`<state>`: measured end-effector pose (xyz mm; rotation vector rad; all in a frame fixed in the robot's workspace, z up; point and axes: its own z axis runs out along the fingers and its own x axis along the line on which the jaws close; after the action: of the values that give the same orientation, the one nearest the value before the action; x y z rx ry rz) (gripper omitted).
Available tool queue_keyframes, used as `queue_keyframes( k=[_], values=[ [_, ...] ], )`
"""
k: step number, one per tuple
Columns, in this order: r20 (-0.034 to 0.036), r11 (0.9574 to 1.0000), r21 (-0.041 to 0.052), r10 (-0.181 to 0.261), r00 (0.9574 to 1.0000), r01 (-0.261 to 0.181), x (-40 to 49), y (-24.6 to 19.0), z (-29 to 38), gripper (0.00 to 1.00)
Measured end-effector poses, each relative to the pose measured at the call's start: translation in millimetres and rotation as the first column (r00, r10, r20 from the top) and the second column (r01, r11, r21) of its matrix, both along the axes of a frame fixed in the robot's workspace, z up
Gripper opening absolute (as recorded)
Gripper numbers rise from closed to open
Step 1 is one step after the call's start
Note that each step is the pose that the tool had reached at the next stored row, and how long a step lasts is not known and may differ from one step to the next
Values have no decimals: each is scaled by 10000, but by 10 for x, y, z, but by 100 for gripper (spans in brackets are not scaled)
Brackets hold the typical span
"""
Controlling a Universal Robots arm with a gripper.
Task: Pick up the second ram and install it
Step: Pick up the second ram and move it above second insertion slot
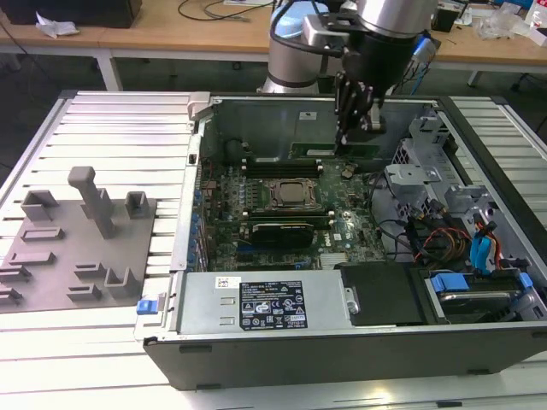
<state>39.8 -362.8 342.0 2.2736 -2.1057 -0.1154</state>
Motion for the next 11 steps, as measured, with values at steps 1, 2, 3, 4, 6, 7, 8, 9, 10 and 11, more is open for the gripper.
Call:
queue_keyframes(
  k=[1,2,3,4,6,7,8,9,10,11],
  values=[
    [1,10000,2,0,10000,0,-116,0,-29,14],
    [1,10000,1,0,10000,0,-165,0,-70,14],
    [0,10000,1,0,10000,0,-173,0,-105,14],
    [0,10000,0,1,10000,-1,-173,0,-141,14],
    [0,10000,-3,1,10000,-1,-173,0,-154,14],
    [0,10000,-1,0,10000,0,-173,0,-155,14],
    [1,10000,0,0,10000,0,-173,0,-156,14],
    [1,10000,0,0,10000,0,-173,0,-156,14],
    [0,10000,0,0,10000,0,-173,0,-157,14],
    [0,10000,-1,0,10000,0,-173,0,-158,14]
  ],
)
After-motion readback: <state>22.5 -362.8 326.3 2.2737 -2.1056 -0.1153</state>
